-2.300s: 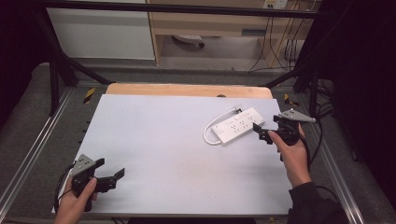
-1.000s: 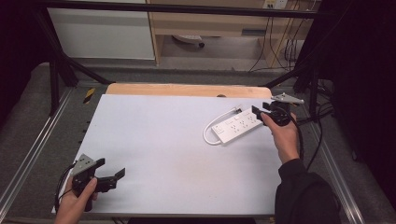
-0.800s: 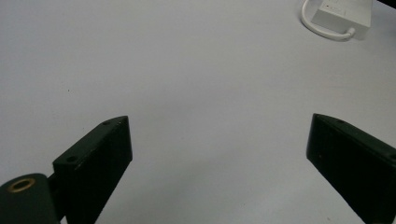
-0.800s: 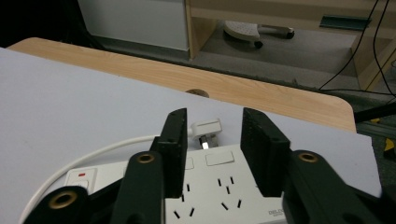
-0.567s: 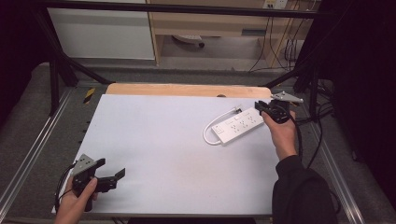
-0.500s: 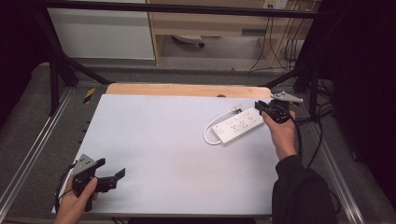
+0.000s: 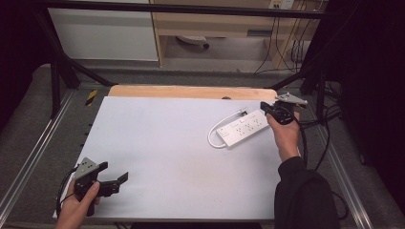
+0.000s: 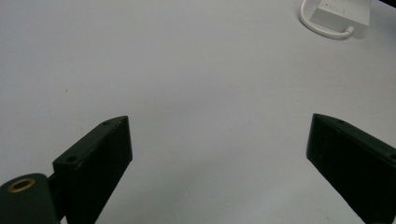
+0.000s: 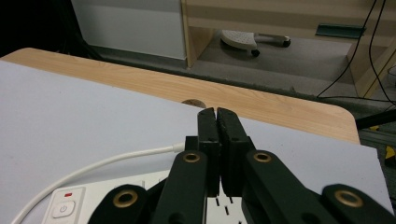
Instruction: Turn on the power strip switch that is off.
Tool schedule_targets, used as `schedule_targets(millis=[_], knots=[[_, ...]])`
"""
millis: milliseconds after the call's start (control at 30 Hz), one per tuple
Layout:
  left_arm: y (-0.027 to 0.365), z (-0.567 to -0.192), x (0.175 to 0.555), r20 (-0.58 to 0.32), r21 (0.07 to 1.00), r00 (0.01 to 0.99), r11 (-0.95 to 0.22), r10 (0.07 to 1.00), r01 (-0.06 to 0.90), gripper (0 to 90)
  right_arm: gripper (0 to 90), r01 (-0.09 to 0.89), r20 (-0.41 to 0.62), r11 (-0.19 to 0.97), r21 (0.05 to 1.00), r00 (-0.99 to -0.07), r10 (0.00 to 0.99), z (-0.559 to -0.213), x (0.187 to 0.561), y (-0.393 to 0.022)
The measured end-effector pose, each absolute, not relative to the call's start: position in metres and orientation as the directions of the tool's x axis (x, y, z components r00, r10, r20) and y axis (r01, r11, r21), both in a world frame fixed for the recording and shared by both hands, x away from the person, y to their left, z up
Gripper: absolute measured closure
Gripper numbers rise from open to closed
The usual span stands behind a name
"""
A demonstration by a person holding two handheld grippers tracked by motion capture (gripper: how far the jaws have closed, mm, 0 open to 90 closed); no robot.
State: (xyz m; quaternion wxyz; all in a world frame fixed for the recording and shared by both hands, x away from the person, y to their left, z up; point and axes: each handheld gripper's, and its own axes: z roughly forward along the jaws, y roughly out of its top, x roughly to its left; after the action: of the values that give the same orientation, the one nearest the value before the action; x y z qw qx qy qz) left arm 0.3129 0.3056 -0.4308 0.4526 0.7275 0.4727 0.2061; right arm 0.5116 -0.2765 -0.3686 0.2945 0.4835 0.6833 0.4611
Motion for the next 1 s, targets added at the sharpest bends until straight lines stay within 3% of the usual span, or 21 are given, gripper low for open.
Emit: schedule_targets(millis=[1000], knots=[[0.305,-0.431,0.313,-0.128,0.854,0.470,-0.144,0.873,0.501,6.9,90.0,0.418,0.075,0.084,0.905,-0.349,0.934,-0.387,0.526,-0.269]])
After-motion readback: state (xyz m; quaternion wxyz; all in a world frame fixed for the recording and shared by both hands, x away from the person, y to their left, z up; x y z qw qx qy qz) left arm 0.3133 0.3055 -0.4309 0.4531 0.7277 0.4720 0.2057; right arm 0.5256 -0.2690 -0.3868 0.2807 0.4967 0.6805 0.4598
